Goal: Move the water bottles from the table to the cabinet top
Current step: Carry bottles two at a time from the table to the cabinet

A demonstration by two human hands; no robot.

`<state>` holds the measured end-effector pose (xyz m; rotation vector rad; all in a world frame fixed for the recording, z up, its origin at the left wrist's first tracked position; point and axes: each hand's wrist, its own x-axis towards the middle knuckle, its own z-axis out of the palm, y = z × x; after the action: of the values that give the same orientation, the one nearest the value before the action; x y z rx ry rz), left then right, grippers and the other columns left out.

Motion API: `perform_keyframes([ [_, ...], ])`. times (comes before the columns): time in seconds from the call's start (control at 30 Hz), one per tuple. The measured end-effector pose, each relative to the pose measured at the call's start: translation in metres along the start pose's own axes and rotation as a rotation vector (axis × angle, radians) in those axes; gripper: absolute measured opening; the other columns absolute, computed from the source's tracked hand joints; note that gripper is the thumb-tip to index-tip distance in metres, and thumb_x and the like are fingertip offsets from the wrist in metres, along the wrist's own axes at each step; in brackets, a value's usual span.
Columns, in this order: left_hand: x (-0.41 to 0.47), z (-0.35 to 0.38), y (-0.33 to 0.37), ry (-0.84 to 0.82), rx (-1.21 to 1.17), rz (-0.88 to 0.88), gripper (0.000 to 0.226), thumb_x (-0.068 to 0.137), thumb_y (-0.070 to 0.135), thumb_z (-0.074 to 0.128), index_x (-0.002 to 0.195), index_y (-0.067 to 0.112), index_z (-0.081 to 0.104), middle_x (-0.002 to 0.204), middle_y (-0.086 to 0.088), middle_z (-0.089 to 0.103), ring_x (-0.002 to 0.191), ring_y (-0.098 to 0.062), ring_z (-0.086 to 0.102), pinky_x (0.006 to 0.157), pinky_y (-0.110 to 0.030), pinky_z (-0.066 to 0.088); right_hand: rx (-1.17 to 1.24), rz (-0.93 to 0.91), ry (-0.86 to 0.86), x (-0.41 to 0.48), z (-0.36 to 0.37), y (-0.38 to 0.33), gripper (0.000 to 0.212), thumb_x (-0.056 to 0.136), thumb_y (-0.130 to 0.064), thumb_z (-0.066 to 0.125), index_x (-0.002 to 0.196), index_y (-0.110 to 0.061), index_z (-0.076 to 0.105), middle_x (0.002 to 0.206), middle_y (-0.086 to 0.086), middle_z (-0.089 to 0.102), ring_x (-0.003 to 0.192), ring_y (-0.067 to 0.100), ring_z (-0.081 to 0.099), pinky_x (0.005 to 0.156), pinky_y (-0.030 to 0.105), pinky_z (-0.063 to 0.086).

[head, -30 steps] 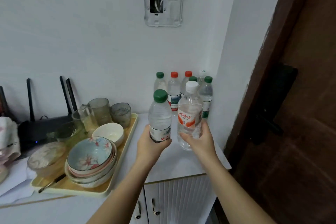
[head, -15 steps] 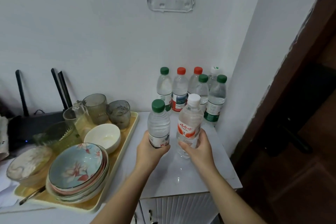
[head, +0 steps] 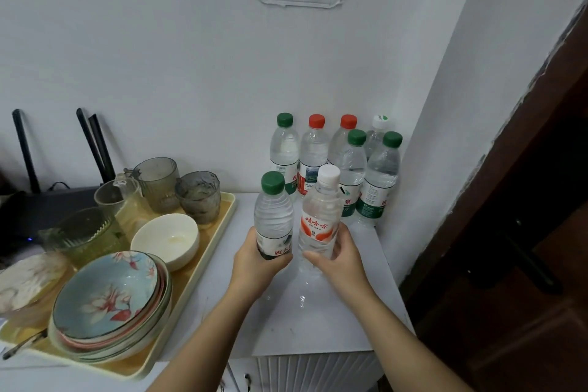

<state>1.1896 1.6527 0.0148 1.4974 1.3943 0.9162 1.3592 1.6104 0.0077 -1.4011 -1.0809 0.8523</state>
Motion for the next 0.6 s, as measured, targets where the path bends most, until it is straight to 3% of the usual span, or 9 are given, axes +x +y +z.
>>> perform_keyframes([
  [0.1,0.002,-0.002,-0.001,-0.038,0.013,0.014,0.058,0.066,0.022,0.085,0.115,0.03,0.055,0.102,0.013,0.067,0.094,-0.006,0.064,0.073,-0.02,0.049,-0.032,0.009,-0.031,0.001,-0.004,0.004,0.073,0.067,-0.007,0.085,0.127,-0.031,0.05,0.122,-0.011,0.065,0.113,0.003,0.062,0.099,0.029,0.05],
  [0.3,0.0,-0.002,-0.012,0.04,0.113,0.066,0.063,0.062,0.024,0.089,0.115,0.03,0.054,0.108,0.013,0.062,0.097,-0.006,0.059,0.078,-0.021,0.048,-0.152,0.002,0.009,-0.002,-0.006,0.006,0.084,0.064,-0.006,0.089,0.133,-0.025,0.046,0.12,-0.009,0.059,0.105,-0.001,0.059,0.084,0.011,0.049],
  [0.4,0.005,0.002,-0.005,0.054,0.098,0.051,0.066,0.063,0.021,0.089,0.113,0.029,0.047,0.103,0.017,0.056,0.094,-0.003,0.054,0.074,-0.015,0.044,-0.191,0.008,0.044,0.005,-0.007,0.005,0.075,0.064,-0.01,0.09,0.123,-0.023,0.045,0.116,-0.009,0.059,0.103,0.003,0.059,0.083,0.011,0.046],
  [0.5,0.018,0.006,0.003,0.064,0.069,0.041,0.064,0.064,0.018,0.089,0.112,0.025,0.048,0.101,0.013,0.058,0.094,-0.007,0.055,0.074,-0.017,0.044,-0.276,-0.011,0.093,0.017,-0.003,0.004,0.063,0.067,-0.014,0.088,0.118,-0.017,0.052,0.116,-0.005,0.057,0.104,0.01,0.056,0.081,0.014,0.043],
  [0.6,0.033,0.012,0.008,0.086,0.047,0.039,0.059,0.064,0.017,0.088,0.108,0.026,0.05,0.098,0.012,0.061,0.093,-0.008,0.058,0.073,-0.019,0.044,-0.394,-0.054,0.179,0.032,-0.001,0.004,0.053,0.069,-0.017,0.087,0.114,-0.01,0.06,0.109,-0.002,0.051,0.093,0.012,0.053,0.072,0.008,0.037],
])
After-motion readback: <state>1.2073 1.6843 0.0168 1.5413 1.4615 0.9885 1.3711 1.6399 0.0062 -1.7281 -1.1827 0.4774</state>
